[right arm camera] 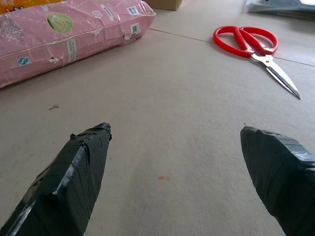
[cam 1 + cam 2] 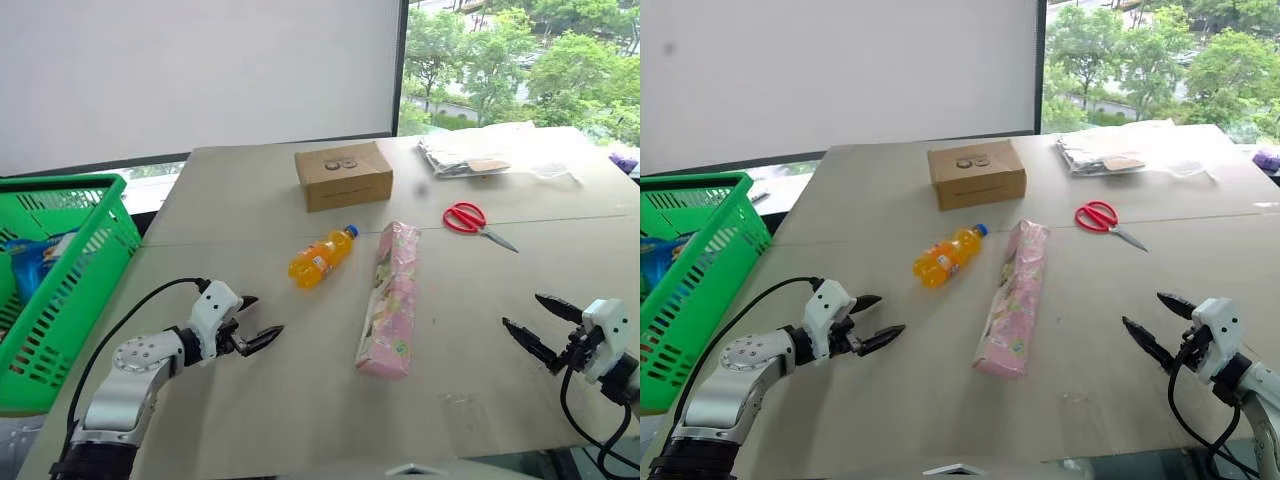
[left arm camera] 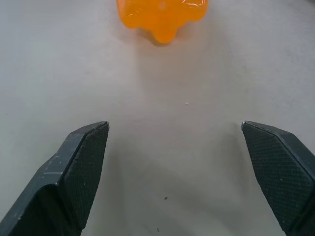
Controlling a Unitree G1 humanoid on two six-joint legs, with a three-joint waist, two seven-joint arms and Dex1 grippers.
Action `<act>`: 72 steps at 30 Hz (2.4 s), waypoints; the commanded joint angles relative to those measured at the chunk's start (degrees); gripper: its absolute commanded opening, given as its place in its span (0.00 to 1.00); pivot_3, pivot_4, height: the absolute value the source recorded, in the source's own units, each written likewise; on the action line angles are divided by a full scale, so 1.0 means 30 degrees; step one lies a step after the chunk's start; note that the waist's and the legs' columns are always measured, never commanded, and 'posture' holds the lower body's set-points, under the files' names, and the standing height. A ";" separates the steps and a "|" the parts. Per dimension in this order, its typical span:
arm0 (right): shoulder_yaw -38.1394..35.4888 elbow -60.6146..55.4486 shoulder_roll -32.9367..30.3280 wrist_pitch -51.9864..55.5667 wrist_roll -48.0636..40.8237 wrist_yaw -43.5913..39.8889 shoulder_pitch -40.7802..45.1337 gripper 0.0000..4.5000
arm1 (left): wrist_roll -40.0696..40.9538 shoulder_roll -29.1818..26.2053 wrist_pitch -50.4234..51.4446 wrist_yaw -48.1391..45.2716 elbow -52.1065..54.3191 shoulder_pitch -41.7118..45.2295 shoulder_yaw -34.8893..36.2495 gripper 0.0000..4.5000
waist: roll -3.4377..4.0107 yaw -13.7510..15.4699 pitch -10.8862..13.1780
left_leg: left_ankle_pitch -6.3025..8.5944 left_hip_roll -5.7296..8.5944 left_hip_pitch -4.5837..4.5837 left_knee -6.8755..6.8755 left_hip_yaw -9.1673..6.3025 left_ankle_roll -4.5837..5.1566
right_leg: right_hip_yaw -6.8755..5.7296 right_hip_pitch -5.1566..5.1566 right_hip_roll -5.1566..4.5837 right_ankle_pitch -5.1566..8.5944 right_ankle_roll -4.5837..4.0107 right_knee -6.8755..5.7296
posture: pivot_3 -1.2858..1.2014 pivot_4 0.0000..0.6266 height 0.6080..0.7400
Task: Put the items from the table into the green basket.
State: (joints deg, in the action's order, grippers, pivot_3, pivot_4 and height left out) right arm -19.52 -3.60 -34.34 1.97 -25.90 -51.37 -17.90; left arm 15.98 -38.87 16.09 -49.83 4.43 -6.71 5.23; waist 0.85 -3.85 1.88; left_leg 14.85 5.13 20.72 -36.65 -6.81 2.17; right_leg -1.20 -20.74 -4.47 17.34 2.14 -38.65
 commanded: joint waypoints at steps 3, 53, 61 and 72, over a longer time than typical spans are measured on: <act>-0.0074 0.1042 -0.0756 -0.0130 -0.0056 -0.0779 0.1656 1.00 | 0.0402 0.0247 0.0025 0.0876 0.1149 -0.0446 0.1132 0.99 | -0.0002 0.0019 0.0003 | 0.0000 0.0001 -0.0002 0.0000 0.0012 0.0001 | 0.0010 -0.0002 0.0000 -0.0001 0.0001 -0.0002 | 0.46 0.00 1.00; 0.0354 -0.9136 -0.4865 0.9873 -0.5858 -0.0511 0.5223 1.00 | -0.1361 0.5231 -0.0136 0.3979 -0.3975 0.6957 -0.2037 0.99 | -0.0201 0.0400 0.0055 | 0.0071 -0.0003 0.0127 -0.0193 0.0030 0.0094 | 0.0014 -0.0023 0.0008 -0.0040 0.0059 0.0018 | 0.43 0.00 1.00; 0.0235 -0.8784 -0.4809 0.9662 -0.5721 -0.0643 0.5364 1.00 | -0.1593 0.5988 -0.0227 0.5484 -0.5037 0.7606 -0.1524 0.99 | -0.0218 0.0407 0.0065 | 0.0071 -0.0003 0.0130 -0.0221 0.0036 0.0096 | 0.0012 -0.0019 0.0009 -0.0052 0.0081 0.0015 | 0.43 0.00 1.00; 0.0400 -0.8369 -0.4674 0.9401 -0.5415 -0.0713 0.5709 1.00 | -0.0980 0.6193 -0.0725 0.4773 -0.5003 0.7528 -0.1374 0.99 | -0.0220 0.0420 0.0067 | 0.0071 -0.0003 0.0135 -0.0225 0.0035 0.0096 | 0.0012 -0.0020 0.0010 -0.0053 0.0082 0.0016 | 0.44 0.00 1.00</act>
State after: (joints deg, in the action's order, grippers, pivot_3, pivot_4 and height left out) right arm -16.79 -28.16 -48.19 31.07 -41.97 -53.42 -1.81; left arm 12.21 -20.26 15.43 -35.31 -11.85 14.97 -0.31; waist 0.19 -2.59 2.08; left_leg 15.06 5.13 21.13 -37.32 -6.70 2.46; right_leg -1.17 -20.80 -4.44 17.18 2.38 -38.60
